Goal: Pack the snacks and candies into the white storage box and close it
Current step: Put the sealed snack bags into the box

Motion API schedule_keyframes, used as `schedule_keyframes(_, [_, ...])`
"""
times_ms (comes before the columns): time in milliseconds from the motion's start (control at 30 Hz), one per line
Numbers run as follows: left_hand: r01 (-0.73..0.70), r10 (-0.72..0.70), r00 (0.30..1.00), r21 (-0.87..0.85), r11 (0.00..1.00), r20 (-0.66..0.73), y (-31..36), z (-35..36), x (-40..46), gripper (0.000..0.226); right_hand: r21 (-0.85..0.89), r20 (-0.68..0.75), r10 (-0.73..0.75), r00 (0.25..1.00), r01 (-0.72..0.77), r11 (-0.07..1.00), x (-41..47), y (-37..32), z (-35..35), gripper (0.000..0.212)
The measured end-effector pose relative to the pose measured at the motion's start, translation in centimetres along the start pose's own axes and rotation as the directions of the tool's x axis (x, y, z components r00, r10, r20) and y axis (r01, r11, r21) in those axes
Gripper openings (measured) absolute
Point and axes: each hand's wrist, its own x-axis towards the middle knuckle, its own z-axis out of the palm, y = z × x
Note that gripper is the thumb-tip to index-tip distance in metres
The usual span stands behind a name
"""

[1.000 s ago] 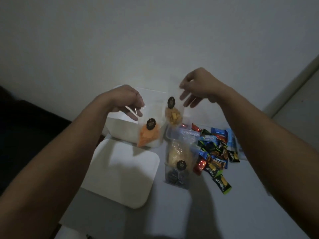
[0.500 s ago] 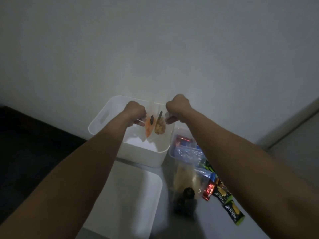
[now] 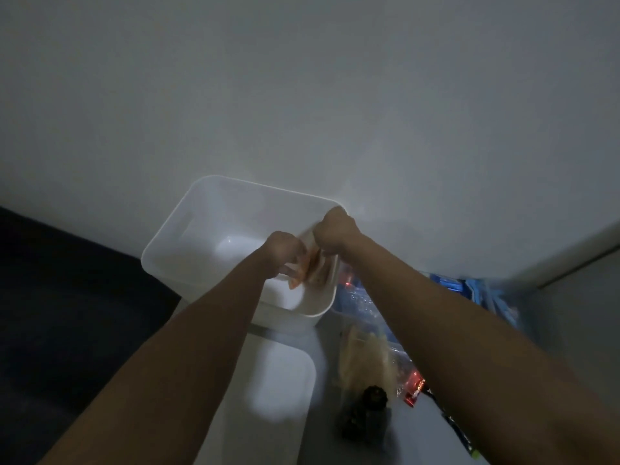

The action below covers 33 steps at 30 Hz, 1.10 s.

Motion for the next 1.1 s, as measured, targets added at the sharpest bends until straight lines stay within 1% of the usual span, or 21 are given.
schedule_keyframes(67, [0.023,-0.023,1.0,-0.031,0.999,0.008,0.1,0.4,-0.1,0.023,-0.003,-0.037,-0.033,0.999,0.033,0.999,0.4,0.3,-0.2,0.032])
schedule_keyframes(100, [0.038,-0.037,0.999,-0.05,0.998,0.021,0.1,0.6,-0.2,0.026,0.023,-0.047,-0.042,0.998,0.043,0.999,0.4,0.5,-0.4,0.033])
schedule_keyframes(167, [0.085,-0.08,0.995,-0.079,0.993,0.066,0.1,0.9,-0.4,0.033,0.103,-0.052,-0.047,0.998,0.052,0.993,0.3,0.9,-1.2,0.034])
schedule_keyframes(233, [0.115,-0.105,0.99,-0.116,0.986,0.096,0.0,1.2,-0.7,0.034,0.231,-0.048,-0.037,0.998,0.048,0.972,0.0,1.3,-2.3,0.033])
schedule_keyframes(300, [0.112,-0.101,0.99,-0.116,0.987,0.094,-0.1,1.4,-0.7,0.034,0.339,-0.066,-0.02,0.998,0.041,0.94,-0.5,2.1,-3.6,0.025])
schedule_keyframes(333, [0.099,-0.09,0.992,-0.101,0.99,0.084,-0.1,1.5,-0.8,0.034,0.351,-0.08,-0.014,0.997,0.042,0.935,-0.6,2.7,-4.3,0.02])
schedule_keyframes(400, [0.057,-0.053,0.997,-0.06,0.997,0.053,0.0,1.7,-1.0,0.033,0.315,-0.084,-0.016,0.996,0.042,0.948,-1.0,4.1,-5.6,0.015])
schedule_keyframes(467, [-0.002,0.002,1.0,-0.003,1.0,0.005,0.3,1.9,-1.6,0.033,0.255,-0.054,-0.014,0.998,0.027,0.967,-1.6,5.6,-6.7,0.013])
schedule_keyframes(567, [-0.106,0.113,0.991,0.088,0.99,-0.077,1.3,2.6,-2.8,0.031,0.178,-0.001,-0.01,1.0,0.01,0.984,-2.9,7.9,-8.0,0.011])
schedule_keyframes(600, [-0.155,0.171,0.979,0.146,0.977,-0.106,1.7,2.9,-3.3,0.029,0.158,0.007,-0.004,1.0,0.002,0.987,-3.3,8.6,-8.2,0.011])
schedule_keyframes(667, [-0.268,0.335,0.925,0.316,0.91,-0.178,2.4,3.8,-4.3,0.026,0.093,0.015,0.016,1.0,-0.017,0.996,-4.1,10.3,-8.5,0.011])
schedule_keyframes(733, [-0.366,0.509,0.821,0.445,0.817,-0.26,2.8,5.3,-5.8,0.018,0.012,0.004,0.037,0.999,-0.037,0.999,-4.6,12.0,-8.6,0.012])
schedule_keyframes(800, [-0.48,0.649,0.703,0.479,0.735,-0.29,2.9,7.2,-8.0,0.012,-0.068,-0.004,0.045,0.999,-0.045,0.997,-5.2,13.7,-8.6,0.016])
schedule_keyframes(833, [-0.532,0.689,0.677,0.475,0.701,-0.26,2.8,8.3,-9.0,0.013,-0.097,-0.003,0.045,0.999,-0.045,0.994,-5.5,14.5,-8.5,0.018])
schedule_keyframes(867, [-0.575,0.71,0.675,0.461,0.676,-0.198,2.6,9.5,-9.8,0.015,-0.119,-0.003,0.039,0.999,-0.039,0.992,-5.6,15.4,-8.4,0.021])
schedule_keyframes(967, [-0.61,0.68,0.732,0.476,0.633,0.035,0.5,12.5,-11.1,0.015,-0.201,0.007,0.027,1.0,-0.025,0.979,-5.7,18.3,-8.0,0.033])
schedule_keyframes(1033, [-0.576,0.592,0.789,0.529,0.623,0.163,-1.6,13.9,-11.2,0.019,-0.191,0.041,0.027,0.999,-0.019,0.981,-5.8,19.9,-7.6,0.042])
schedule_keyframes(1100, [-0.501,0.424,0.858,0.649,0.572,0.29,-3.8,14.7,-10.9,0.034,-0.121,0.091,0.015,0.996,-0.004,0.993,-6.0,21.0,-7.1,0.048])
